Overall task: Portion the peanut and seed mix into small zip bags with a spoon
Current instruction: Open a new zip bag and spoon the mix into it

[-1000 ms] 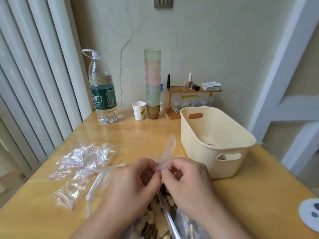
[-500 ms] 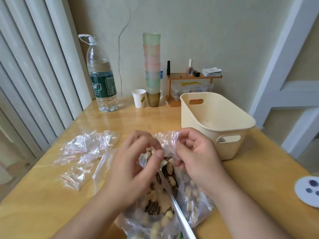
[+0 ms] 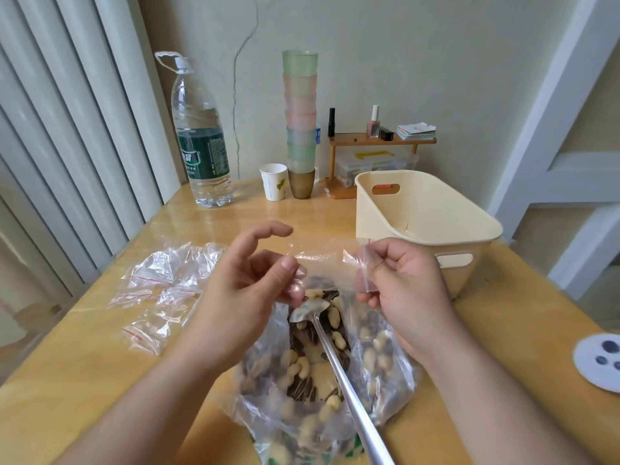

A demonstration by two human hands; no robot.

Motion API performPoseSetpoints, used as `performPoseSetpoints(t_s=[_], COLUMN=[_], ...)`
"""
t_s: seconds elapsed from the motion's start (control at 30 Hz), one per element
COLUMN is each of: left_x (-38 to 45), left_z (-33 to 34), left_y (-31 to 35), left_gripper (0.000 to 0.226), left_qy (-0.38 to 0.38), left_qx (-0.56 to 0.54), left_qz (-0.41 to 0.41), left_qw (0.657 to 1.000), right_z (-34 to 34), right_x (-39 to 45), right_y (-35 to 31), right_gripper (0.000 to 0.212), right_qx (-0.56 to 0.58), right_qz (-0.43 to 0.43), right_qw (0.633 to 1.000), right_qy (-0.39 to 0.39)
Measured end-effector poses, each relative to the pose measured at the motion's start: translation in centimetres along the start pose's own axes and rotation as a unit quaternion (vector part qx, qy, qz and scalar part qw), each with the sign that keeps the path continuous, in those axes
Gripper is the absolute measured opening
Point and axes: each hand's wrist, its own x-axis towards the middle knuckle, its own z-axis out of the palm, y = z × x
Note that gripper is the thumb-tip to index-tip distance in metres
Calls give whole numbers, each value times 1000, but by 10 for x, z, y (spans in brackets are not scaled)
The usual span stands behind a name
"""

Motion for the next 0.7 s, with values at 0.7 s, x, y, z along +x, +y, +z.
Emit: performPoseSetpoints(t_s=[0.7], left_x=[6], left_z=[-7], left_y=[0], left_gripper=[31], left_qy=[34], left_qx=[39], left_qz=[-83], left_qw=[995], right_z=[-5], right_x=[1], right_y=[2], right_gripper=[30], right_qx=[-144], right_qz=[-170], right_qw=[974], right_qy=[40])
